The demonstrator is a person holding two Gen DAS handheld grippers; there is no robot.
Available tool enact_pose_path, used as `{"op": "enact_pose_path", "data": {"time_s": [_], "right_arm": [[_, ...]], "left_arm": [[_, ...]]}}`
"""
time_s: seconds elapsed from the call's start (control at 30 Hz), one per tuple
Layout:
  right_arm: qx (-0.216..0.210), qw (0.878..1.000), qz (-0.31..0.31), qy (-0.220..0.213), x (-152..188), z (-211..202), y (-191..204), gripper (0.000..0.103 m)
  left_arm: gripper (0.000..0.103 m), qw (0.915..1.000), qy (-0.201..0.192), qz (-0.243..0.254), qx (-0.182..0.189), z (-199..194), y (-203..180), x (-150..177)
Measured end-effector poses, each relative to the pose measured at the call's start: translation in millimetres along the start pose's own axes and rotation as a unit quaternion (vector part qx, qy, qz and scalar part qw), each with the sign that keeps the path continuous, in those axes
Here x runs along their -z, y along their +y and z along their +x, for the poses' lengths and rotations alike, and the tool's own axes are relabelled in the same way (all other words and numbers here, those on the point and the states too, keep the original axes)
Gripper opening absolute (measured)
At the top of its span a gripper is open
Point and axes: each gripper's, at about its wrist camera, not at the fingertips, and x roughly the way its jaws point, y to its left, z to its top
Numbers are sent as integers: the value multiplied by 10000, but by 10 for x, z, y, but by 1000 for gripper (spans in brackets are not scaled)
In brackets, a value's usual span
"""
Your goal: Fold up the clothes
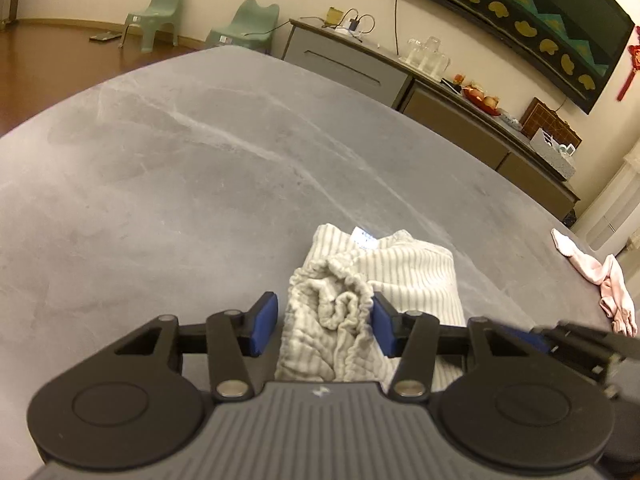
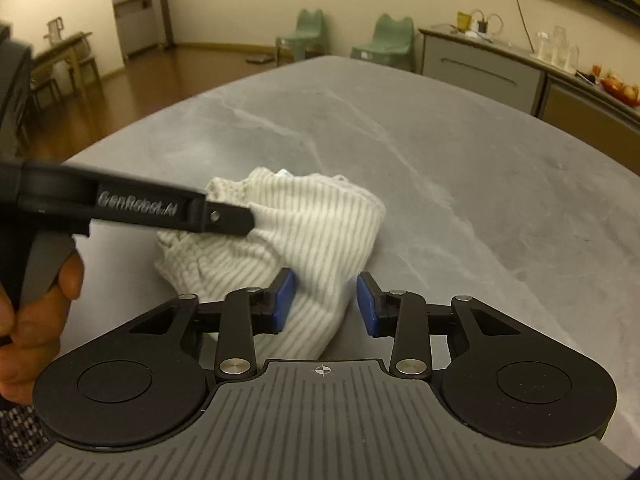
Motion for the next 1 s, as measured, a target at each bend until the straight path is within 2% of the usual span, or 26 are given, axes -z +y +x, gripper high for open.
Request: {"op": "enact_pose_path", "data": {"time_s": [0.13, 0.2, 0.3, 0.37, 0.4, 0.43, 0.5, 0.53, 0.6, 0.7, 0.77, 0.83, 0.93, 1.0], "right_arm": [[-111, 9995, -3, -288, -20, -153, 49, 39], [-94, 9999, -141, 18, 56, -39, 99, 38], [-34, 9999, -134, 55, 103, -53, 99, 40], [-80, 9999, -52, -115, 57, -166, 111, 40], [-149, 9996, -61, -247, 47, -212, 123, 40], [-164, 9995, -118, -232, 49, -205, 142, 41], [-92, 9996, -224, 152, 99, -47, 160, 43], [-77, 9996, -192, 201, 101, -34, 150, 49], [-45, 9998, -69, 153, 68, -70, 114, 51], [-47, 9998, 141, -160, -3, -227, 77, 57], [-57, 9993, 250, -259, -24, -267, 50, 57], [-78, 9997, 165, -168, -20, -215, 101, 55], [-56, 9997, -228, 84, 2, -18, 260, 51], [-31, 9989, -459, -34, -32, 88, 371, 51]], "left_arm": [[51, 10000, 15, 14, -23, 41, 28, -11], [52, 10000, 5, 34, -28, 62, 18, -23], [50, 9999, -156, 1, 38, -31, 24, -38], [51, 9997, -238, -16, 64, -82, 31, -47], [52, 9999, -147, 4, -19, -50, 46, -46], [52, 10000, -48, 1, -87, -16, 65, -46], [52, 9997, 78, -226, -7, -7, 133, -64], [52, 9996, 79, -250, 46, -59, 137, -103], [51, 9995, 64, -282, 144, -166, 144, -183], [52, 9996, -198, -68, 170, -361, 147, -343], [56, 9991, -365, 55, 184, -484, 155, -447], [56, 9988, -387, -155, 238, -510, 228, -523], [56, 9941, -311, -741, 727, -535, 355, -578], [56, 9932, -403, -784, 758, -575, 373, -593]]}}
